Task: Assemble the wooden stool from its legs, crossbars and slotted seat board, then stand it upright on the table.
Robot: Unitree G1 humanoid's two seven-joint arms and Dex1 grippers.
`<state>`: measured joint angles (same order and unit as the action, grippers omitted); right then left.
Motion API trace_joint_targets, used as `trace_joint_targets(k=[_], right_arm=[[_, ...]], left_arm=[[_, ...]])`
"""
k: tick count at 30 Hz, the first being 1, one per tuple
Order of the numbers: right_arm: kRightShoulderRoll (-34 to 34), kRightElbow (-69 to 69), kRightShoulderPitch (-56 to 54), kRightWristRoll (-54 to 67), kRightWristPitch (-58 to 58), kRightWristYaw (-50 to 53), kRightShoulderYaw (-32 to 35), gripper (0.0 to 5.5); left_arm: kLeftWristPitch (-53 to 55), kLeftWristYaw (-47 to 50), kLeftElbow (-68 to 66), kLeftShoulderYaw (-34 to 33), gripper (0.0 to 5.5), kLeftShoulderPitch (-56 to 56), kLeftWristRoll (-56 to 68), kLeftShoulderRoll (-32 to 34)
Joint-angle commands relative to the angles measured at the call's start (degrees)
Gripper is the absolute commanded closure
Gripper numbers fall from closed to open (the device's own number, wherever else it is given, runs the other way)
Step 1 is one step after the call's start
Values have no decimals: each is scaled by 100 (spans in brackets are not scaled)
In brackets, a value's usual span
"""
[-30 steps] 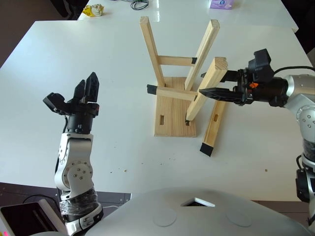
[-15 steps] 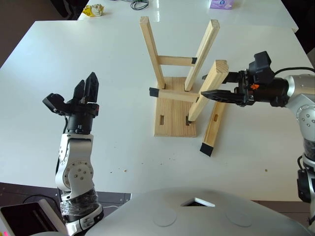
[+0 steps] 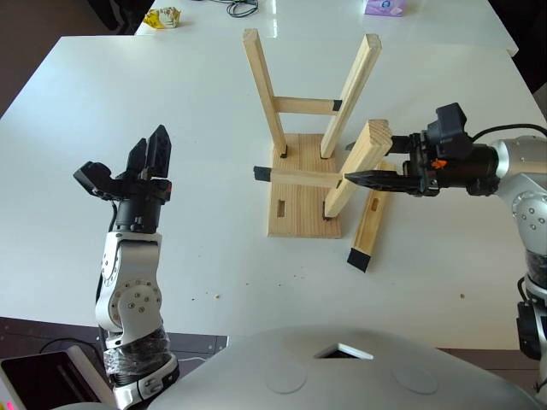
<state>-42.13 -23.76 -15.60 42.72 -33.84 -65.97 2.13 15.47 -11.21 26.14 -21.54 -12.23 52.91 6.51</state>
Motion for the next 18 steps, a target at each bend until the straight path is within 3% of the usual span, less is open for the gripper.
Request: trace_joint_targets(k=[1, 11, 18], right_arm=[[-82, -10, 108, -46, 19, -57, -69, 346], [-186, 490, -355, -260, 279, -304, -75, 346], [-110, 422, -99, -307, 270, -298, -165, 346]], left_arm=[[-42, -25, 15, 27, 191, -68, -74, -16], [-116, -30, 24, 72, 191, -103, -82, -36], [-141, -25, 43, 102, 191, -135, -80, -47]])
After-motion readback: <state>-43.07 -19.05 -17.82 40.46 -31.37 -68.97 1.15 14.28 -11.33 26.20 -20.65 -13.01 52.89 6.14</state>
